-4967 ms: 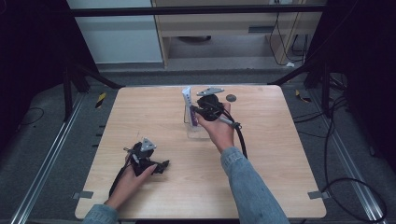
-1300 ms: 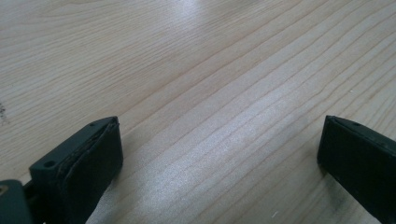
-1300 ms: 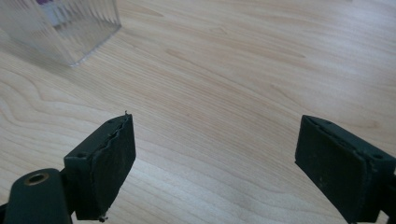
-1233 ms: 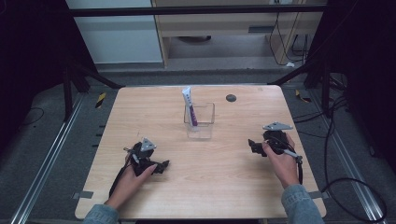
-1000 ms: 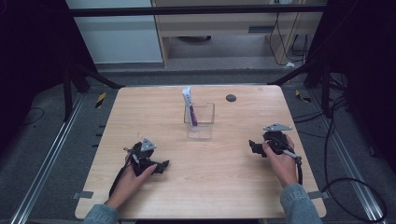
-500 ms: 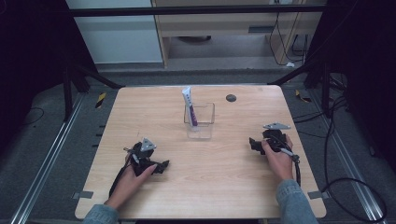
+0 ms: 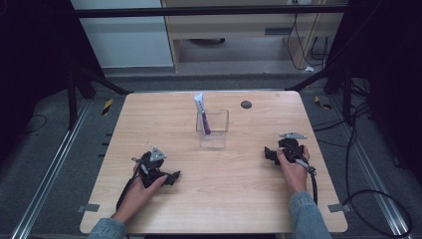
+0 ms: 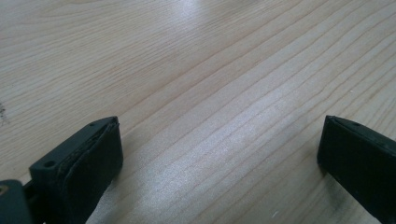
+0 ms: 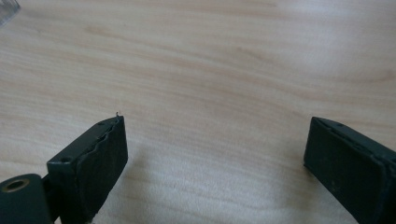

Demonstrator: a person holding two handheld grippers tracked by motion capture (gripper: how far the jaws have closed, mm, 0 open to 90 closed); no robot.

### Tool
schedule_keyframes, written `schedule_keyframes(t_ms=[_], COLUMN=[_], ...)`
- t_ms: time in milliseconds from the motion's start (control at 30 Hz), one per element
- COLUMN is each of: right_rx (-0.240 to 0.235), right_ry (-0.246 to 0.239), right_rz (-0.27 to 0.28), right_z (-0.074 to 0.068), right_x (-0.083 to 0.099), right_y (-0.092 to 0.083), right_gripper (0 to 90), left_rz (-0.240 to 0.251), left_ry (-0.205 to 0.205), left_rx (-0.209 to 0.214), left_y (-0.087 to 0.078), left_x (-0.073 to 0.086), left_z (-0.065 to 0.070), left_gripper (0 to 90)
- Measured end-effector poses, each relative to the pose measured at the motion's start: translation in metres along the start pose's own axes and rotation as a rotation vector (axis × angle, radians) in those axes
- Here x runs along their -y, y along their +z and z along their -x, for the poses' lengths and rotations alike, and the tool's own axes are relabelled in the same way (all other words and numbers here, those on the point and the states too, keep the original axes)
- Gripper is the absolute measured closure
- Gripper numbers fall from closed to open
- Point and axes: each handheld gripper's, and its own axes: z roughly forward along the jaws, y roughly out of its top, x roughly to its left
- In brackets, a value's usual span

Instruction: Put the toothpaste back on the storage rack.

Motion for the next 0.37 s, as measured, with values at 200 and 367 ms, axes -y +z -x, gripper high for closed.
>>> schedule_keyframes(t_ms=[200, 367], right_rx=[0.001, 0.050], right_ry=[-0.040, 0.021], right_rz=[-0.013, -0.029], right_z=[-0.0057, -0.0101], right_x=[0.0008, 0.0017], right_y=[0.0004, 0.0002], right_gripper=[5.7, 0.2], left_rz=[0.000, 0.000], left_ry=[0.001, 0.001], left_rx=[0.000, -0.001], left_y=[0.0000, -0.0001], left_x=[0.0000, 0.0001], left_z=[0.0000, 0.0001], left_gripper=[0.0, 0.0])
